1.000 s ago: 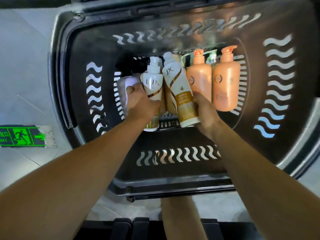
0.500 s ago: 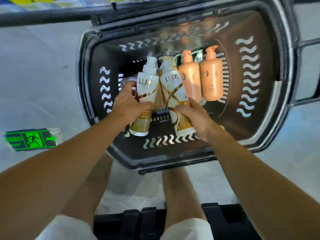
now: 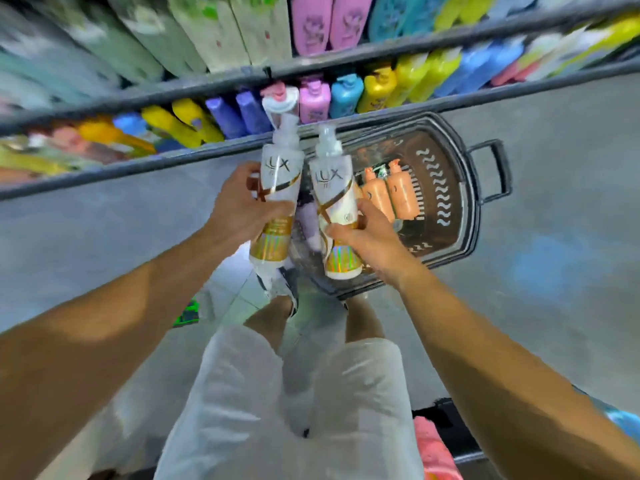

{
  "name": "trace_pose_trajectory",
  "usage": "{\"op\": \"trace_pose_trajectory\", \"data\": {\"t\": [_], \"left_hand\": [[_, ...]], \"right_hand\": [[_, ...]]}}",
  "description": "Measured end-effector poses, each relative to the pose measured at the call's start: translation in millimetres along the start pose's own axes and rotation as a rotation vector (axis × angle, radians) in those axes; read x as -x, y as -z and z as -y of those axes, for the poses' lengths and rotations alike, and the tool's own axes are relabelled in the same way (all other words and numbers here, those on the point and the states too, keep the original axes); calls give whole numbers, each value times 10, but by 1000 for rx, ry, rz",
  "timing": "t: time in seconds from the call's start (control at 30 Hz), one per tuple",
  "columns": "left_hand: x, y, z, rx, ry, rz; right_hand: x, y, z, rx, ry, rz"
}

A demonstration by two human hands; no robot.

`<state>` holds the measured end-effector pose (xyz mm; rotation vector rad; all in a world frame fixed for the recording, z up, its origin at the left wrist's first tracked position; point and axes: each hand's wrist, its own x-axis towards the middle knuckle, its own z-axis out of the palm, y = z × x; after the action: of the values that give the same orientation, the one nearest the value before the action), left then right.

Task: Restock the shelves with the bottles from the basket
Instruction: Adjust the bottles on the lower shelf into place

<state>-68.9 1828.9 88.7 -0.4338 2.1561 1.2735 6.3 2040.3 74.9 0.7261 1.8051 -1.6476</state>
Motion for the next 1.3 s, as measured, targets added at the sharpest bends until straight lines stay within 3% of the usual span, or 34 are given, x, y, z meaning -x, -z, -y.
{"op": "trace_pose_trajectory", "data": {"t": [0.2,0.47,0.73,0.9,1.1,1.3], "left_hand": [[733,894,-551,64,-147,-100],[1754,1583,-760,214,-266,-353],[2669,2062,-720,288,-383,-519],[3145,2505,-663,271,-499,-661],[3671,3222,-510,309,-645,-741],[4110,4190,-181,294,-731,-791]], "right_hand": [[638,-425,918,60,243,-34],[1404,-759,1755,162,645,145],[2030,-1312,2294,114,796,122],[2436,-1794,2623,216,942,159],[2886,-2459,2994,364,1136,150],[3296,-3399,3331,349,1220,78]]}}
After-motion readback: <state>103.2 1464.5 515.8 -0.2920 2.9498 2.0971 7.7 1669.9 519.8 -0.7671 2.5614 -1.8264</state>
